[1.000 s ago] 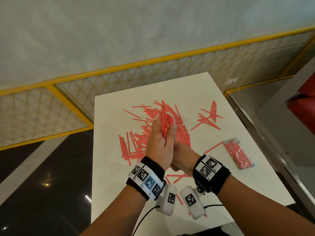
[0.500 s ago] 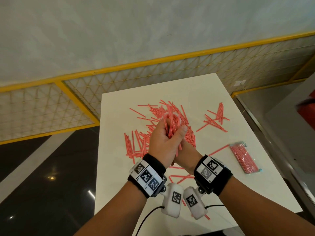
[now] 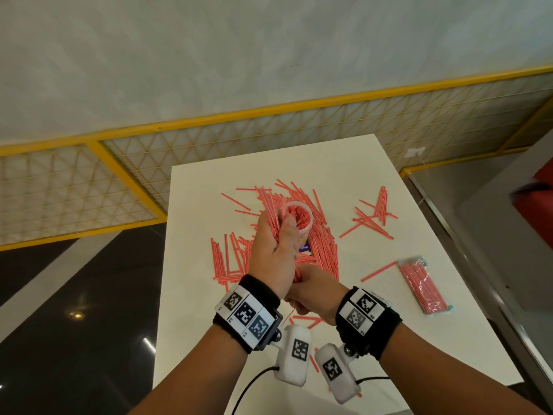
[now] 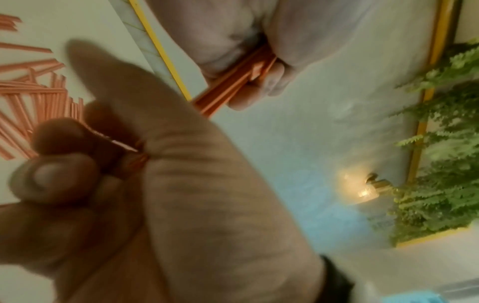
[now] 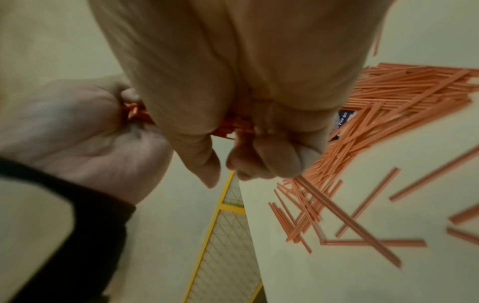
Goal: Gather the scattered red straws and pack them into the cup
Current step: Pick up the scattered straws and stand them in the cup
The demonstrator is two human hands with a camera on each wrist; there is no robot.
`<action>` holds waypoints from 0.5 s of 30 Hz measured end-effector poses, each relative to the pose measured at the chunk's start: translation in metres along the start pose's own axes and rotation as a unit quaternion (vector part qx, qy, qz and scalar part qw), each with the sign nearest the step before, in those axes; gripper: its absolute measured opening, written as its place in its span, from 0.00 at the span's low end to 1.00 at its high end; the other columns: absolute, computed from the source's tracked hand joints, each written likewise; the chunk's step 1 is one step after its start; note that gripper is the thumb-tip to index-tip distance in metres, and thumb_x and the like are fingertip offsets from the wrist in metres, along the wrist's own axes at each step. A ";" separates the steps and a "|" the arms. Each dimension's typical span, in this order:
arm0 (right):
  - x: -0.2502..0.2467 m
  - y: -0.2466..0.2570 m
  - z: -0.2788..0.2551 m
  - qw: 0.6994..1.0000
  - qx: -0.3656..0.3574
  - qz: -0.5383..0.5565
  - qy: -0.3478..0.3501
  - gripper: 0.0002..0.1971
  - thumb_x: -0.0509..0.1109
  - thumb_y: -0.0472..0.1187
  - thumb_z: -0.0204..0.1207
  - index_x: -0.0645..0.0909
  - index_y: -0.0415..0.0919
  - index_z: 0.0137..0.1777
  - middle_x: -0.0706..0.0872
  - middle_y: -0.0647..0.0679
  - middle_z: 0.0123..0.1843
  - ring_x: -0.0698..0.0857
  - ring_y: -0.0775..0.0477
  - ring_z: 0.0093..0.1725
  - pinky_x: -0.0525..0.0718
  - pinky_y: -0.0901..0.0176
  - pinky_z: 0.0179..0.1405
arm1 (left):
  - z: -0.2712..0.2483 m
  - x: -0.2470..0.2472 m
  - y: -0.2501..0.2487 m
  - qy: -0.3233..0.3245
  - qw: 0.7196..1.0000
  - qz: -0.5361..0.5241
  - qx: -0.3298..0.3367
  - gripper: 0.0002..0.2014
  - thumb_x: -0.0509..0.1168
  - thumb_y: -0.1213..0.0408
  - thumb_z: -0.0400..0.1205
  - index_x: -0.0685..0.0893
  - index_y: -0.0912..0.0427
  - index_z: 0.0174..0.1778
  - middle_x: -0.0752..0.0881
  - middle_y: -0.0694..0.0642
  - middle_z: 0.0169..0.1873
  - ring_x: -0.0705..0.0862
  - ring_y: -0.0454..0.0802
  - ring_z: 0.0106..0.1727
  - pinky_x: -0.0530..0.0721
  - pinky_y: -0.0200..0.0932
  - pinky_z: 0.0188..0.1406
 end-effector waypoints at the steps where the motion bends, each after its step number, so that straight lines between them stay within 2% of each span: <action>1: 0.000 0.001 0.000 1.000 0.000 0.007 0.002 0.11 0.76 0.47 0.61 0.77 0.44 0.31 0.77 0.48 0.27 0.71 0.50 0.25 0.72 0.59 0.26 | 0.002 -0.001 0.001 -0.003 1.000 0.000 -0.007 0.29 0.59 0.42 0.89 0.71 0.63 0.76 0.84 0.47 0.35 0.85 0.48 0.39 0.88 0.58 0.55; 3: -0.003 0.004 0.001 1.000 -0.025 0.018 0.007 0.09 0.76 0.39 0.66 0.78 0.45 0.33 0.76 0.50 0.26 0.70 0.51 0.25 0.71 0.60 0.25 | 0.004 -0.005 0.003 -0.008 1.000 0.017 -0.009 0.37 0.61 0.36 0.85 0.69 0.65 0.77 0.85 0.46 0.36 0.89 0.55 0.46 0.87 0.57 0.60; 4: -0.004 0.007 0.001 0.999 -0.040 0.014 0.004 0.08 0.74 0.35 0.70 0.78 0.44 0.36 0.75 0.52 0.25 0.70 0.53 0.24 0.71 0.60 0.25 | 0.002 -0.006 0.003 -0.005 1.000 0.027 -0.004 0.34 0.62 0.36 0.85 0.73 0.64 0.72 0.85 0.46 0.37 0.89 0.54 0.47 0.86 0.53 0.58; 6: -0.007 0.013 0.003 0.997 -0.074 -0.032 -0.006 0.08 0.71 0.28 0.72 0.80 0.42 0.42 0.77 0.57 0.23 0.72 0.56 0.23 0.72 0.61 0.25 | -0.002 -0.005 0.006 0.019 0.999 0.039 0.019 0.19 0.65 0.45 0.86 0.80 0.59 0.52 0.83 0.46 0.34 0.85 0.45 0.41 0.83 0.45 0.49; 7: -0.009 0.014 0.005 0.993 -0.094 -0.076 -0.017 0.09 0.70 0.27 0.73 0.81 0.42 0.45 0.79 0.57 0.24 0.74 0.58 0.24 0.74 0.62 0.25 | -0.004 -0.004 0.009 0.031 0.998 0.051 0.026 0.15 0.66 0.50 0.87 0.78 0.58 0.43 0.82 0.48 0.32 0.83 0.44 0.38 0.83 0.45 0.46; 9: -0.010 0.016 0.008 0.974 -0.152 -0.166 -0.038 0.09 0.70 0.29 0.76 0.82 0.42 0.52 0.87 0.55 0.34 0.84 0.56 0.33 0.83 0.60 0.31 | -0.004 -0.003 0.015 0.068 0.994 0.076 0.029 0.16 0.67 0.56 0.88 0.76 0.52 0.34 0.80 0.46 0.29 0.81 0.39 0.37 0.80 0.43 0.45; 10: -0.010 0.015 0.010 0.964 -0.178 -0.189 -0.050 0.10 0.70 0.31 0.78 0.82 0.42 0.57 0.89 0.50 0.41 0.88 0.52 0.40 0.88 0.57 0.38 | -0.003 -0.004 0.020 0.084 0.993 0.083 0.025 0.16 0.67 0.55 0.88 0.78 0.47 0.34 0.81 0.41 0.30 0.81 0.35 0.38 0.80 0.40 0.47; 11: -0.011 0.013 0.012 0.958 -0.197 -0.200 -0.064 0.12 0.69 0.33 0.80 0.81 0.43 0.62 0.90 0.48 0.47 0.89 0.50 0.46 0.89 0.55 0.45 | -0.002 -0.004 0.023 0.097 0.991 0.089 0.017 0.12 0.67 0.51 0.88 0.82 0.45 0.37 0.84 0.37 0.35 0.83 0.32 0.43 0.82 0.41 0.51; 12: -0.011 0.010 0.015 0.950 -0.210 -0.220 -0.077 0.14 0.68 0.35 0.81 0.81 0.44 0.65 0.89 0.47 0.51 0.88 0.51 0.50 0.89 0.56 0.48 | 0.000 -0.004 0.027 0.106 0.989 0.099 0.010 0.10 0.65 0.44 0.88 0.86 0.44 0.47 0.88 0.37 0.44 0.85 0.33 0.51 0.83 0.45 0.59; 13: -0.010 0.007 0.018 0.937 -0.218 -0.258 -0.089 0.14 0.67 0.36 0.83 0.81 0.44 0.67 0.89 0.46 0.54 0.88 0.51 0.53 0.87 0.57 0.50 | 0.001 -0.004 0.031 0.111 0.987 0.117 0.012 0.15 0.62 0.38 0.87 0.87 0.42 0.57 0.88 0.38 0.54 0.85 0.35 0.60 0.83 0.48 0.67; 15: -0.008 0.001 0.026 0.902 -0.220 -0.357 -0.104 0.16 0.63 0.37 0.86 0.80 0.40 0.72 0.88 0.40 0.61 0.86 0.45 0.60 0.78 0.62 0.55 | 0.004 -0.004 0.039 0.114 0.982 0.152 0.014 0.23 0.55 0.32 0.86 0.83 0.40 0.68 0.85 0.42 0.64 0.80 0.38 0.70 0.78 0.52 0.75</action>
Point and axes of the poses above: each hand's wrist, its own z-axis towards the middle knuckle, its own x-axis out of the palm, y = z × x, the point moved 1 cm from there along z, towards the middle knuckle
